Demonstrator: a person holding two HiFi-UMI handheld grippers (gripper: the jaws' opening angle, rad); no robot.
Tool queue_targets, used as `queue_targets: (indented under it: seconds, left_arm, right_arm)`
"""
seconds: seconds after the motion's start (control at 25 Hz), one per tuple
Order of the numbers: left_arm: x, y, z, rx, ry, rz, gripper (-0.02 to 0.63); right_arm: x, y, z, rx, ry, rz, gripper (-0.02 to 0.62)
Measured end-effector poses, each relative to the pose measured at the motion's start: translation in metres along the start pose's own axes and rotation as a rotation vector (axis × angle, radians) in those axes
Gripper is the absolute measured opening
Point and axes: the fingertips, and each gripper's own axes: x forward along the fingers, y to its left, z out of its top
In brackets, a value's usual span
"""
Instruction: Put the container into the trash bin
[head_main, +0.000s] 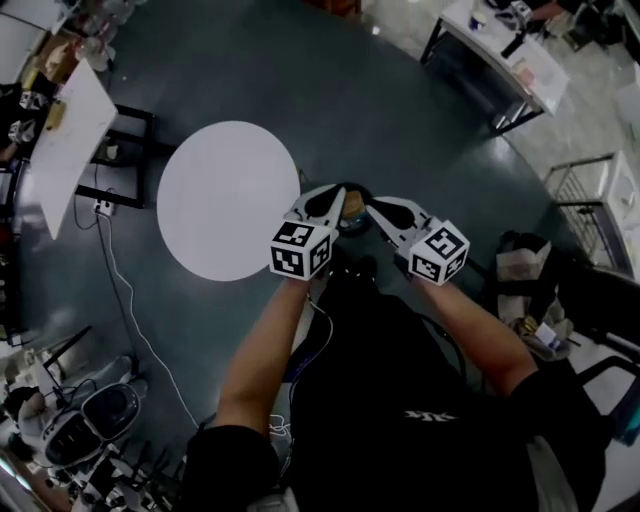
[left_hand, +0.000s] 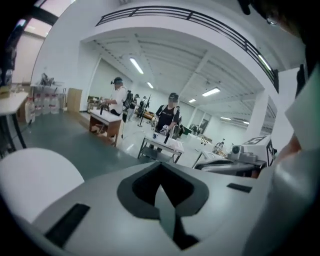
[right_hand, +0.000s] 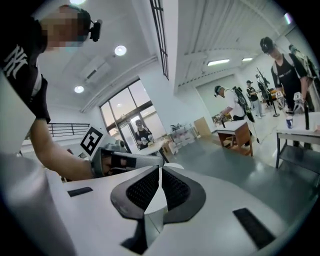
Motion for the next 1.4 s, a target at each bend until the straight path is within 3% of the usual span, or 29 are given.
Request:
queue_targets:
  seconds: [0.12,0.28,0.44,0.64,0.8,1.0,1.2,1.4]
  left_arm:
    - [-0.039,-0.019,0.055,0.072,-0.101,-0.008,0.003]
    - [-0.093,-0.045,0.112,0.099,-0.237,-0.036,0.003]
    - [-0.143,-0.069,0.139,0.124,-0.333,-0.059,0.003]
    - [-0.193,-0.091,0.146,0.12,-0.408,-0.105,0.003]
    - [-0.235,-0.102,0.124,0.098,-0.433,-0.138,0.002]
    - [-0.284,-0.12,0.086,0.072,-0.436,-0.135,0.003]
    - [-0.329,-0.158,0.021,0.04,-0.452,-0.125,0.002]
    - [-0.389,-0.18,-0.045,-0.04,-0.496,-0.053,0.002]
  right_arm:
    - [-0.016,0.033,0.041,-0.062,-0.058,0.059,0.046]
    - [-0.036,0.068,0.093,-0.135,-0.139,0.1,0.046]
    - [-0.046,0.098,0.132,-0.187,-0.204,0.138,0.046]
    - [-0.059,0.145,0.167,-0.254,-0.263,0.244,0.044]
    - [-0.073,0.188,0.169,-0.27,-0.269,0.338,0.044]
    - [-0.09,0.236,0.145,-0.279,-0.242,0.418,0.044]
    - [-0.116,0.282,0.091,-0.251,-0.193,0.48,0.044]
    - [-0.137,0.339,0.038,-0.241,-0.107,0.582,0.043]
